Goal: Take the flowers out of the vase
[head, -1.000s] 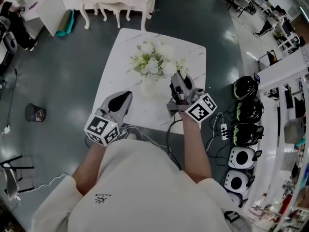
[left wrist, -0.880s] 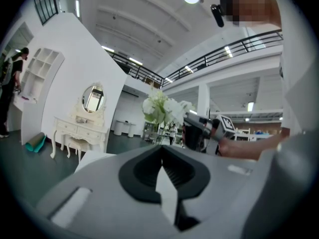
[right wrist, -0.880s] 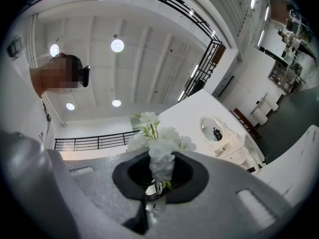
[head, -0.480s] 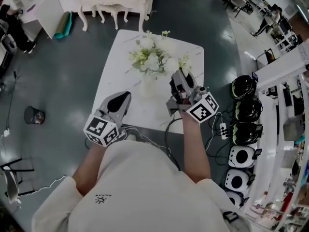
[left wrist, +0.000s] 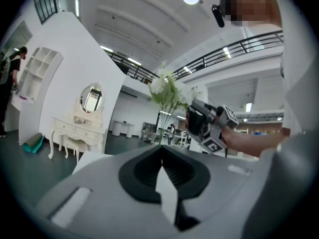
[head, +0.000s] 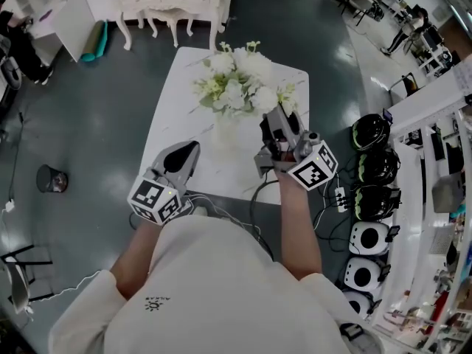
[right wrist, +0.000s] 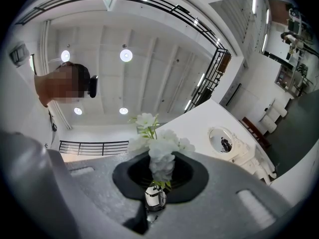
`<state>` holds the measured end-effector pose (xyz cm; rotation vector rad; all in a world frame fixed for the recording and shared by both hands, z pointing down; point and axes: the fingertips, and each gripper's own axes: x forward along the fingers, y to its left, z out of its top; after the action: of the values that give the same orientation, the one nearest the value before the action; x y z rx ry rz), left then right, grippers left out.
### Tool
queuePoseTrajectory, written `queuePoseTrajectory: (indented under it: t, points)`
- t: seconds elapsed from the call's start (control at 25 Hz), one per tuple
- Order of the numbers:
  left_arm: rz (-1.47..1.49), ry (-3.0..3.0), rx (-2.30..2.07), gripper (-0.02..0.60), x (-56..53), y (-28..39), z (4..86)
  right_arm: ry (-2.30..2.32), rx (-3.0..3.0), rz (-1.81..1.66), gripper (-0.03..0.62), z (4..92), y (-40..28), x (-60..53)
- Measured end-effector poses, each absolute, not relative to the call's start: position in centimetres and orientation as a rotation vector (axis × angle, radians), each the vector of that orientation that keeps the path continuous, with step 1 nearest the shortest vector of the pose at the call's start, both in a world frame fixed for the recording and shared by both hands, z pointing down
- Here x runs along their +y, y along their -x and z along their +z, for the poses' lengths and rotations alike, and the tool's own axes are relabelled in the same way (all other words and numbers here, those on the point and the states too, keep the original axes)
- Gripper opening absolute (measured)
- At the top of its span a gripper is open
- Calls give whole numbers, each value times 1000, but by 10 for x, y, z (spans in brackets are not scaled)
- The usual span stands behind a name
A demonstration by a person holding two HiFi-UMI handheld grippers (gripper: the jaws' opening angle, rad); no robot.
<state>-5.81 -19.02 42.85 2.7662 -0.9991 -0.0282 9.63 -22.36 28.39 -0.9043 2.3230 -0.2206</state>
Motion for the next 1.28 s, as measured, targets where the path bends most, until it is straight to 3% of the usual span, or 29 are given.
queuePoseTrajectory:
  t: [1.28]
  points:
    - [21, -2760, -893, -11, -193, 30, 447, 1045, 2258, -355, 25, 349, -154, -163]
